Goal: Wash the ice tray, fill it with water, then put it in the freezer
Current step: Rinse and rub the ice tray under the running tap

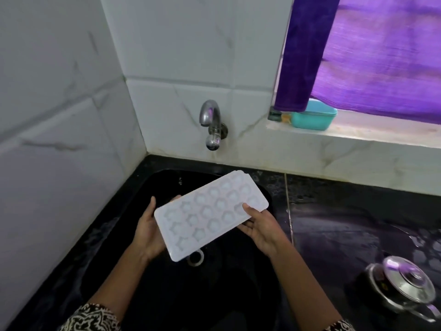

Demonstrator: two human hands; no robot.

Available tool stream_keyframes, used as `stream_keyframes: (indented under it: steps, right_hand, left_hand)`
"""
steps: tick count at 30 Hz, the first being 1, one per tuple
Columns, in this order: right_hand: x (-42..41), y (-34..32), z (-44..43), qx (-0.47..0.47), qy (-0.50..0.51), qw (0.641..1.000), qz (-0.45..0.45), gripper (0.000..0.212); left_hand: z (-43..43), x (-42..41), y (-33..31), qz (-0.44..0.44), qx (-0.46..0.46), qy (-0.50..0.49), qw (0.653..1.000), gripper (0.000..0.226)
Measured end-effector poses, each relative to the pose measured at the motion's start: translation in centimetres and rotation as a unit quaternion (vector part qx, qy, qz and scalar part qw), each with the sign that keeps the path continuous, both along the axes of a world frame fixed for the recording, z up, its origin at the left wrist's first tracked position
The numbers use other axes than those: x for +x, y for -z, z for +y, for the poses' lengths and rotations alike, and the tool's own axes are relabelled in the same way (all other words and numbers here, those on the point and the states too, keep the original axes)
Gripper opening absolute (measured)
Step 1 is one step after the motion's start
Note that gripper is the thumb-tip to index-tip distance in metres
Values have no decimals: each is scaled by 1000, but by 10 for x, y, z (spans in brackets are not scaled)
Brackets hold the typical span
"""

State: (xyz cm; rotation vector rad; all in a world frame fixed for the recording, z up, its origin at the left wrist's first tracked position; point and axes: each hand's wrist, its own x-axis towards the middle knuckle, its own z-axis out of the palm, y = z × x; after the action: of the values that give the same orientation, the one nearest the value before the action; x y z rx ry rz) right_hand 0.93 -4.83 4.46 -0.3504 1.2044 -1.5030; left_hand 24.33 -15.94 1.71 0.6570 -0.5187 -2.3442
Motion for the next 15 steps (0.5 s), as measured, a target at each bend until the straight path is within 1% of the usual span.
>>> stream_keyframes:
  steps: [2, 4, 6, 7, 8, 10, 13, 15]
  right_hand:
    - [10, 1, -7, -14, 14, 1000, -22, 32]
    - [21, 3, -13, -21, 15, 999, -33, 30]
    - [31, 8, -16, -23, 5, 999, -39, 30]
    - [35, 11, -17, -23, -3, 999, -42, 29]
    - [38, 13, -18, -18, -12, 999, -46, 29]
    - [41, 19, -18, -6, -31, 998, -53, 30]
    - [38, 26, -20, 44, -65, 996, -44, 35]
    - [30, 27, -26, 75, -42, 996, -19, 42]
  left_hand:
    - [9, 13, 12, 65, 33, 2, 997, 74]
    - [16, 17, 15, 80, 33, -8, 996, 76]
    - [19, 15, 9, 70, 18, -38, 997, 70]
    - [20, 15, 6, 59, 9, -53, 997, 63]
    - [20, 15, 4, 38, -1, -73, 997, 57]
    - [18, 19, 2, 4, -10, -91, 996, 53]
    - [14, 29, -1, -26, 1, -96, 995, 48]
    - [12, 33, -3, -30, 16, -104, 994, 49]
